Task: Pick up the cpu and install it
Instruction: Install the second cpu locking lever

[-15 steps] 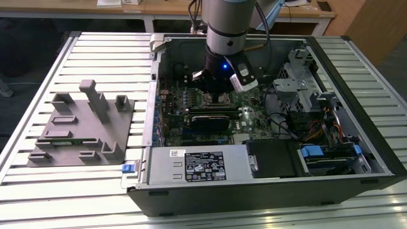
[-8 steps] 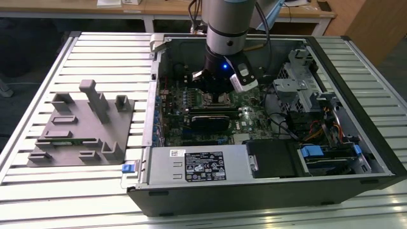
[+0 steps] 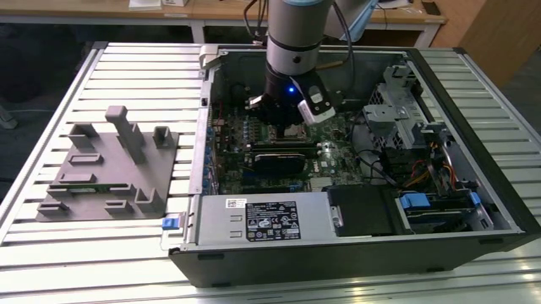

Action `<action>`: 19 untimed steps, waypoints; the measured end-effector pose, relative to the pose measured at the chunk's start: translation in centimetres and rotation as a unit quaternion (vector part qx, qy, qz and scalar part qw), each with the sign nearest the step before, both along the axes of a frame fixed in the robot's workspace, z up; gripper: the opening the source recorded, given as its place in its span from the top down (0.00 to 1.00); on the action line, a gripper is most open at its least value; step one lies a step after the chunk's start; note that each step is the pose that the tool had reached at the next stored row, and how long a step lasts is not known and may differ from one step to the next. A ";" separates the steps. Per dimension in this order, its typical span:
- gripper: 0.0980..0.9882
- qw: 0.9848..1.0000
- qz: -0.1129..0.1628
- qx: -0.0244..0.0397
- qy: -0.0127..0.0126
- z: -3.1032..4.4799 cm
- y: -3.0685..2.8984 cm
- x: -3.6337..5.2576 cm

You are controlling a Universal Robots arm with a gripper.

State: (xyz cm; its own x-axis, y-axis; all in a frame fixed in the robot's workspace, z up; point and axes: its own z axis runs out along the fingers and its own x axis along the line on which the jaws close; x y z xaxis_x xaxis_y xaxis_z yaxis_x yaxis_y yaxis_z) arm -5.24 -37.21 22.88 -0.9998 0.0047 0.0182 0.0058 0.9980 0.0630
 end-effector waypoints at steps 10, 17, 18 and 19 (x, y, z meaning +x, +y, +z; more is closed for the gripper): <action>0.98 1.000 0.000 0.011 0.000 -0.84 -0.08 -0.79; 0.98 0.999 0.000 0.037 0.000 -0.99 -1.06 -1.15; 0.98 0.999 0.000 0.041 0.000 -1.00 -1.25 -1.19; 0.98 0.999 0.000 0.045 0.000 -1.00 -1.38 -1.22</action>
State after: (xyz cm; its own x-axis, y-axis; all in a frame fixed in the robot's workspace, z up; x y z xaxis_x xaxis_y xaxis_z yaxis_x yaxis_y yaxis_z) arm -6.46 -38.59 21.88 -0.9998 0.0029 0.0185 0.0057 0.9884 0.1520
